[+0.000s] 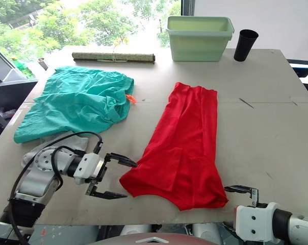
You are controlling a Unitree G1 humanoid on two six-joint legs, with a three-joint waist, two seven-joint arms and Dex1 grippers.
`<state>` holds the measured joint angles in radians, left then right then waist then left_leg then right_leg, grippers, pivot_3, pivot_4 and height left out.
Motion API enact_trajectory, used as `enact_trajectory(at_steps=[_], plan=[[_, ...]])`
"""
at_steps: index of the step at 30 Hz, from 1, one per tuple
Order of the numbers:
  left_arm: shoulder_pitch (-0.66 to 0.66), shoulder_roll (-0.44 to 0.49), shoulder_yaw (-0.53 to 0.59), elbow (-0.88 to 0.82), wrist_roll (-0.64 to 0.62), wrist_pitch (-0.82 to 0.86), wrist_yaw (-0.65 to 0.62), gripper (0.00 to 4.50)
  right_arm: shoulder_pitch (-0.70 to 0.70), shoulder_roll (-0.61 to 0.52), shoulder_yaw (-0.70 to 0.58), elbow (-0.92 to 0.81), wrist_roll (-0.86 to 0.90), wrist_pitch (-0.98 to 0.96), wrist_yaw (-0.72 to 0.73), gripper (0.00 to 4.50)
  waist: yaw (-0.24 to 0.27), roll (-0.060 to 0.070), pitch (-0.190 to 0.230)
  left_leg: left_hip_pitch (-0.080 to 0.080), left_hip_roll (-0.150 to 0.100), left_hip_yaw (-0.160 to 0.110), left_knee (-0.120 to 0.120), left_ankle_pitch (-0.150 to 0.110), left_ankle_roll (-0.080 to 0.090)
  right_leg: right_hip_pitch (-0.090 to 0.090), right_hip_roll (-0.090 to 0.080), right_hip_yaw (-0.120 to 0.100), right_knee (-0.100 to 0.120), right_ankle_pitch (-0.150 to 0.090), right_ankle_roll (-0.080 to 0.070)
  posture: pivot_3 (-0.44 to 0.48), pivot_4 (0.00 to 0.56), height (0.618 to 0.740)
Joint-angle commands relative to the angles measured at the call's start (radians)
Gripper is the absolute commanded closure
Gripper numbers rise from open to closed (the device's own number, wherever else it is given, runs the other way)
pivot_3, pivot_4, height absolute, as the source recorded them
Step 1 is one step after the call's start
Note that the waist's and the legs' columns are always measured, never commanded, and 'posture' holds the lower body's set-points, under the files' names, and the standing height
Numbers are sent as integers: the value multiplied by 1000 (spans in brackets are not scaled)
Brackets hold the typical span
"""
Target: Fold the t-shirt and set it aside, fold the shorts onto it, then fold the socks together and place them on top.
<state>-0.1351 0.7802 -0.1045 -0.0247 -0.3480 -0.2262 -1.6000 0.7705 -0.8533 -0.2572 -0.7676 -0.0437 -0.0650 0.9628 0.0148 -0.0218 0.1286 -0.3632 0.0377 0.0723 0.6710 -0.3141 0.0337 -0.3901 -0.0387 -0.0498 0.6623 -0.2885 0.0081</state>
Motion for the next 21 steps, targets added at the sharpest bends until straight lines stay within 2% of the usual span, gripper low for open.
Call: enact_trajectory(at_steps=[1, 8, 10, 12, 14, 18, 19, 21], plan=[[-30, -2, -26, 35, 25, -78, -14, 0, -57, -15, 39, 23, -13, -10, 5, 36, 0, 0, 0, 0, 0, 0, 0, 0, 0, 0, 0, 0, 0, 0, 0, 0, 150, 740], [-23, 2, -80, 46, 73, -98, 12, 0, -205, -27, 117, 105, -11, 27, 11, 36, 0, 1, 0, 0, 0, 0, 0, 0, 0, 0, 0, 0, 0, 0, 0, 0, 150, 740], [-21, 1, -90, 43, 87, -94, 25, 0, -225, -35, 127, 119, -11, 33, 21, 428, 1, 1, 0, 0, 0, 0, 0, 0, 0, 0, 0, 0, 0, 0, 0, 0, 150, 740], [-16, 5, -100, 43, 98, -96, 35, 0, -233, -41, 138, 128, -13, 35, 25, 1140, 1, 1, 0, 0, 0, 0, 1, 0, 0, 0, -1, 0, 0, 0, 0, 0, 150, 740], [-3, 7, -113, 40, 108, -88, 47, 0, -246, -47, 157, 146, -29, 32, 24, 2142, 1, 1, 0, 0, 0, 0, 1, 0, 0, 0, -1, 0, 0, 0, 0, 0, 150, 740], [22, 10, -139, 16, 135, -11, 89, 1111, -266, -70, 185, 123, 11, 84, 62, 3770, 0, 0, 0, 0, 0, 0, 1, 0, 0, 0, -2, 0, 1, 0, 0, 0, 150, 740], [26, 15, -140, 12, 132, 4, 91, 1687, -266, -70, 173, 105, 33, 112, 64, 4413, 0, 0, -1, 0, 1, 0, 1, 0, 0, 0, -2, 0, 1, 0, 0, 0, 150, 740], [35, 25, -132, -9, 104, 59, 96, 2376, -262, -65, 140, 56, 99, 193, 68, 4500, 0, 0, -1, 1, 1, 0, 1, 0, 0, 0, -2, 1, 1, 0, 0, 0, 150, 740]])
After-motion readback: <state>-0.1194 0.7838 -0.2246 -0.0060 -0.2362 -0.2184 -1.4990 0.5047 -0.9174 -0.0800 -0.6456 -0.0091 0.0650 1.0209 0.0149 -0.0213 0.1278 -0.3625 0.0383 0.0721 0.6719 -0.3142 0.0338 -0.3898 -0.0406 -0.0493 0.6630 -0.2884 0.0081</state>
